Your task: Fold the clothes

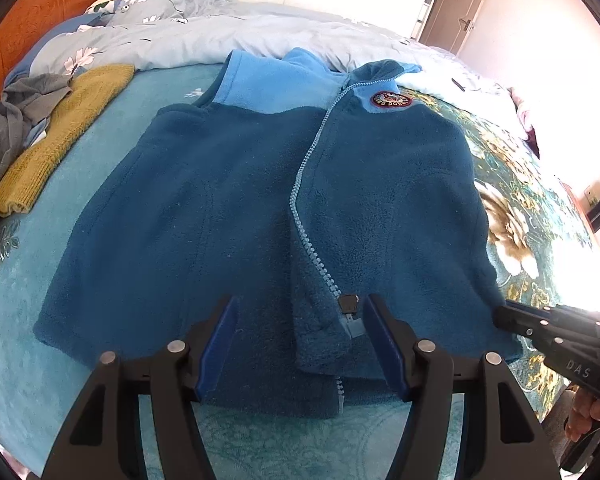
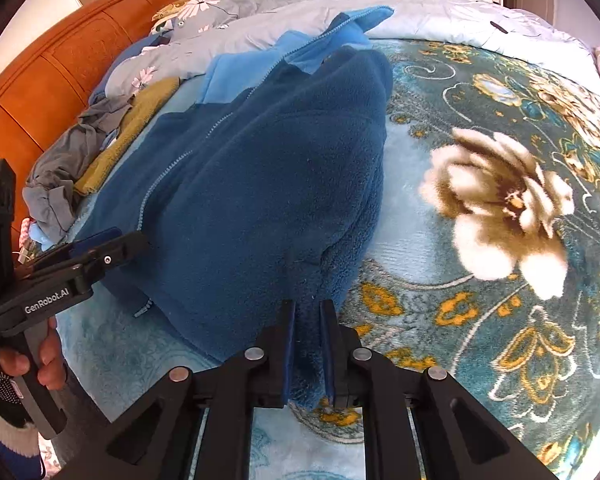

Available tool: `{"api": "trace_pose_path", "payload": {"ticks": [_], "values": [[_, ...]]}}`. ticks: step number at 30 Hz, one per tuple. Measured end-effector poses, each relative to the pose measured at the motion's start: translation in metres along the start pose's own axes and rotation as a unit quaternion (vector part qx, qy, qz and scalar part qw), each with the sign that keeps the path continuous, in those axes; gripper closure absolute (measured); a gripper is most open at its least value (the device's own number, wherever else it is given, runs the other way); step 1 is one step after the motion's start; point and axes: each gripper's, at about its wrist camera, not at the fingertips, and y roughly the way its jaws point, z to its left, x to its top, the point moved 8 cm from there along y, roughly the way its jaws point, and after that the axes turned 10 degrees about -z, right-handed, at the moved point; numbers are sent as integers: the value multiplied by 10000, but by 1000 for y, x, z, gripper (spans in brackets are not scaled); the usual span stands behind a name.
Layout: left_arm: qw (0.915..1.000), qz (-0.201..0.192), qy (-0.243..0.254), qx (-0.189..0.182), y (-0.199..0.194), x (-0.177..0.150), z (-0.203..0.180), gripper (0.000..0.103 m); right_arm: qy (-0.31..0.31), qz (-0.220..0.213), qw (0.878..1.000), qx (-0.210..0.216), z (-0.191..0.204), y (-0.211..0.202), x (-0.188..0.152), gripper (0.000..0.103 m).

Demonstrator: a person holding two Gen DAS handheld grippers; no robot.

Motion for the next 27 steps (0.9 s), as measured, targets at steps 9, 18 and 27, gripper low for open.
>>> {"api": "trace_pose_path", "payload": {"ticks": [9,18,27], "values": [[9993,131,-195,-297,4,-7,-8,37,542,126,9965,-621,-71,-15,-22,103],[9989,53,-9,-458,4,-11,-25,47,642,-348,9968,-340,-64,-23,9,99],[9982,-54,-58,-593,1,-15,-17,91,652,-170,9977,-32,-32,12,14,71]]}}
